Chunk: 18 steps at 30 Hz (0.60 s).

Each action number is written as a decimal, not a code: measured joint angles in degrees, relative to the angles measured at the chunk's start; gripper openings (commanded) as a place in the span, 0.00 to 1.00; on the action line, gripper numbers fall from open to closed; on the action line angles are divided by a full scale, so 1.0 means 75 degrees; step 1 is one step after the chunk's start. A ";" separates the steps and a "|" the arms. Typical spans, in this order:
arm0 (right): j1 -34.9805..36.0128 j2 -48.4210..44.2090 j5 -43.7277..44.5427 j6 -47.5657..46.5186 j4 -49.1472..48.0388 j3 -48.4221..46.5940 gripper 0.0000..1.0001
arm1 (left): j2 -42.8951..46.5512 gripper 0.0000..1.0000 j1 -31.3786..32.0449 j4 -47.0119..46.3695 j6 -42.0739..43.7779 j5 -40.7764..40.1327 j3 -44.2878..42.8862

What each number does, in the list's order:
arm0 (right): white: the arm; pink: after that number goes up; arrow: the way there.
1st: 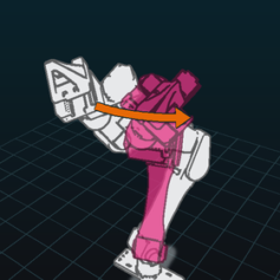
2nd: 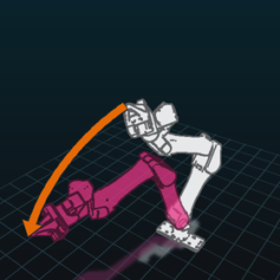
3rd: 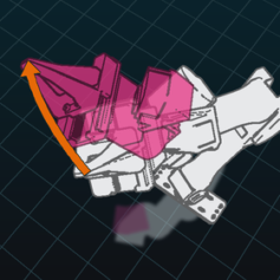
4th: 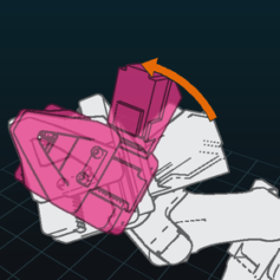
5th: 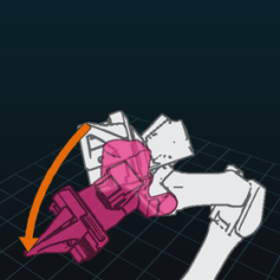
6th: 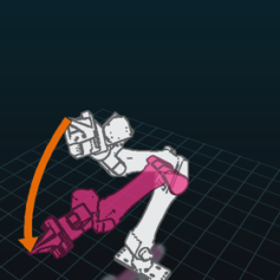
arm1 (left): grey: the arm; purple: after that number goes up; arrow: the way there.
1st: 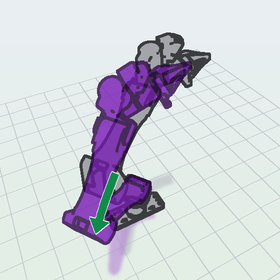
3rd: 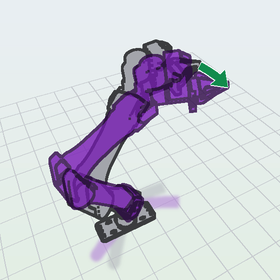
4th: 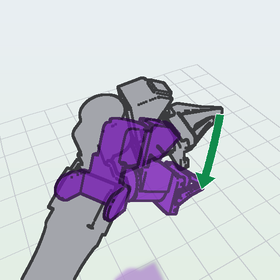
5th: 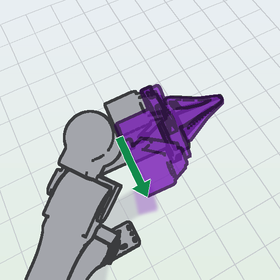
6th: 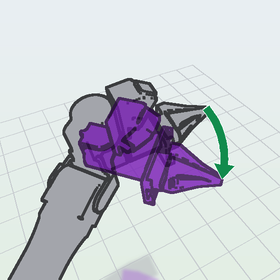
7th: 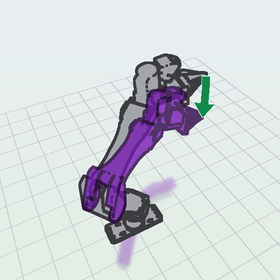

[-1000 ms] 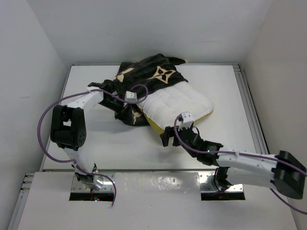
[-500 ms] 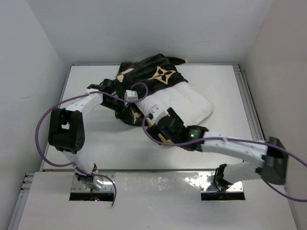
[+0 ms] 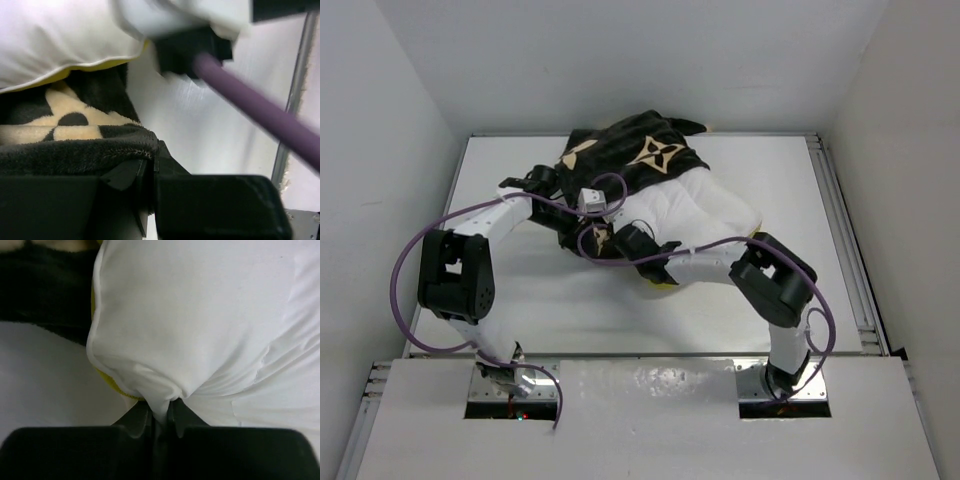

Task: Put the pillow into the pillowcase

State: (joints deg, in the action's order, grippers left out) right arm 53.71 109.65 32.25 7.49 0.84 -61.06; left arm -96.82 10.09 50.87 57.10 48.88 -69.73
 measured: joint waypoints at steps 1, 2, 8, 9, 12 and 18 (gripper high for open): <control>-0.0157 0.0061 -0.0294 0.0096 -0.0128 -0.0090 0.00 | 0.0000 0.00 0.0015 -0.0023 0.0026 -0.0047 0.0000; -0.0283 0.0070 -0.0609 0.0210 -0.0265 -0.0157 0.00 | 0.0000 0.00 0.0055 -0.0047 0.0064 -0.0128 0.0000; -0.0886 -0.0169 -0.2640 0.1996 -0.2547 0.0160 0.00 | -0.0006 0.00 0.0615 0.0189 0.0848 -0.0166 -0.0723; -0.0906 -0.0172 -0.2739 0.2299 -0.2847 0.0163 0.00 | -0.0023 0.00 0.0702 0.0458 0.1221 -0.0096 -0.1008; -0.0918 -0.0201 -0.2410 0.3028 -0.3424 -0.0044 0.00 | -0.0064 0.00 0.0994 0.1236 0.2113 0.0187 -0.1711; -0.0933 -0.0341 -0.1151 0.4127 -0.4039 -0.0061 0.00 | -0.0050 0.00 0.1250 0.1696 0.3200 0.0501 -0.1716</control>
State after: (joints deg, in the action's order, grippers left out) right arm 46.72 107.09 23.62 38.44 -29.45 -61.52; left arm -97.19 19.46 63.59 81.10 52.64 -82.61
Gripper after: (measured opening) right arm 0.102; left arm 0.025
